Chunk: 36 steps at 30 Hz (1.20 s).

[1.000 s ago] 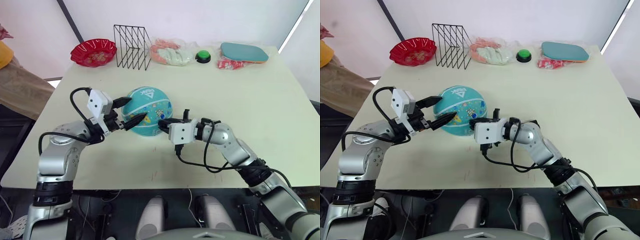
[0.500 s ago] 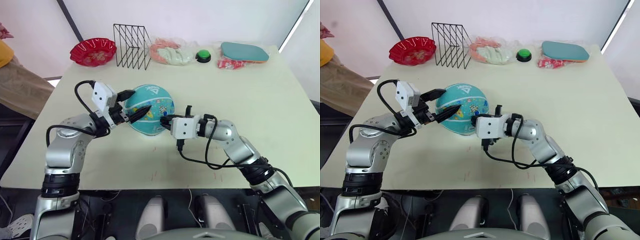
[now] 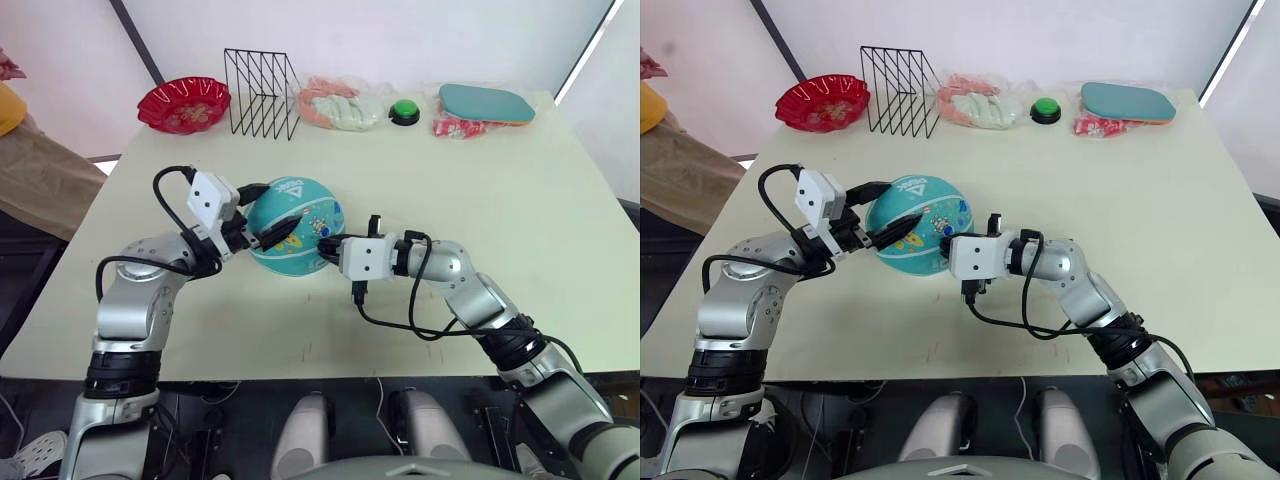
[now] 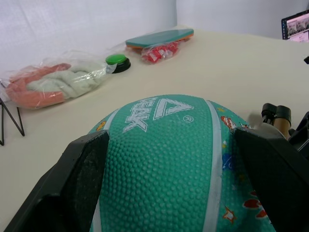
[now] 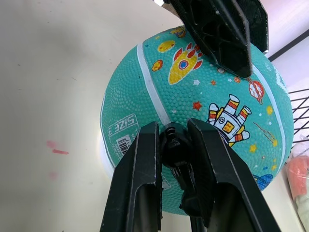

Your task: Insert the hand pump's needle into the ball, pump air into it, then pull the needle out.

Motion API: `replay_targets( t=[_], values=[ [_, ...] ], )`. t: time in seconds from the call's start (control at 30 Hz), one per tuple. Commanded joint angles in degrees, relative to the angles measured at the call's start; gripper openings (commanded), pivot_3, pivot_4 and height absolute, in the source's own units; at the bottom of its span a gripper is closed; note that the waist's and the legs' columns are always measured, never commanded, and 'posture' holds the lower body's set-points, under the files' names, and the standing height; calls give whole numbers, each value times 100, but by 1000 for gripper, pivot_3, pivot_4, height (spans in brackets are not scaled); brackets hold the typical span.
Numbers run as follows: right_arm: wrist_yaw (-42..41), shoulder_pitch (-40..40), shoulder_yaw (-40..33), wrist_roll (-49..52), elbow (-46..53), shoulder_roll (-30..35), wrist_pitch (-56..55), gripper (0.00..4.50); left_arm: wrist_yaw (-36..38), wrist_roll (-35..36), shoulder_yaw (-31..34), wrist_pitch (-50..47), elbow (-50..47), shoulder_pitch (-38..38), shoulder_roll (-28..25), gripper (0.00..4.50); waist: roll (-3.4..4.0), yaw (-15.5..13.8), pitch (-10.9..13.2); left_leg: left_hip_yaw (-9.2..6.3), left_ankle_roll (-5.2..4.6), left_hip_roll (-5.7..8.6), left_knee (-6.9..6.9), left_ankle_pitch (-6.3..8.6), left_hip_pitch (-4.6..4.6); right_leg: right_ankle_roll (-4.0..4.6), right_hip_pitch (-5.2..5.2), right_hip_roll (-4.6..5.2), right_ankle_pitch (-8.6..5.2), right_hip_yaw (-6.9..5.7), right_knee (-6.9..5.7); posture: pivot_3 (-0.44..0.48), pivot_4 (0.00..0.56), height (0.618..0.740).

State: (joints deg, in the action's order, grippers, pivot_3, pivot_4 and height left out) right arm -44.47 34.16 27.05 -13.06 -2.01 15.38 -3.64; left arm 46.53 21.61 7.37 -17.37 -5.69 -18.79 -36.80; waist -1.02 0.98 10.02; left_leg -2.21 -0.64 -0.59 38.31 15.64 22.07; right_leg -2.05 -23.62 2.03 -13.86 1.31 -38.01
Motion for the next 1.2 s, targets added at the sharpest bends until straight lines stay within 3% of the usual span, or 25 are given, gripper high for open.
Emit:
replay_targets(
  t=[0.03, 0.83, 1.2],
  values=[
    [54, 79, -148, 188, 265, -122, 71, 342, 142, -293, -290, 131, 218, 212, -55, 4377, 0, 1, 0, 2, 0, 0, 0, 0, -1, 0, 1, 0, 0, 1, 0, 0, 150, 740],
    [-432, 17, -677, 1405, 1616, 225, 2121, 342, -148, -1245, -997, 788, 1620, 71, 24, 4377, 5, -143, -4, 1, -1, 16, 2, 0, -8, -2, 17, 13, 0, -6, 0, 0, 150, 740],
    [-437, 33, -716, 1469, 1807, 493, 2282, 342, -341, -1410, -1201, 837, 1977, 37, 8, 4377, 15, -194, -10, 2, -1, 22, 4, 0, -9, -4, 30, 17, -1, -22, 5, 0, 150, 740]
  ],
)
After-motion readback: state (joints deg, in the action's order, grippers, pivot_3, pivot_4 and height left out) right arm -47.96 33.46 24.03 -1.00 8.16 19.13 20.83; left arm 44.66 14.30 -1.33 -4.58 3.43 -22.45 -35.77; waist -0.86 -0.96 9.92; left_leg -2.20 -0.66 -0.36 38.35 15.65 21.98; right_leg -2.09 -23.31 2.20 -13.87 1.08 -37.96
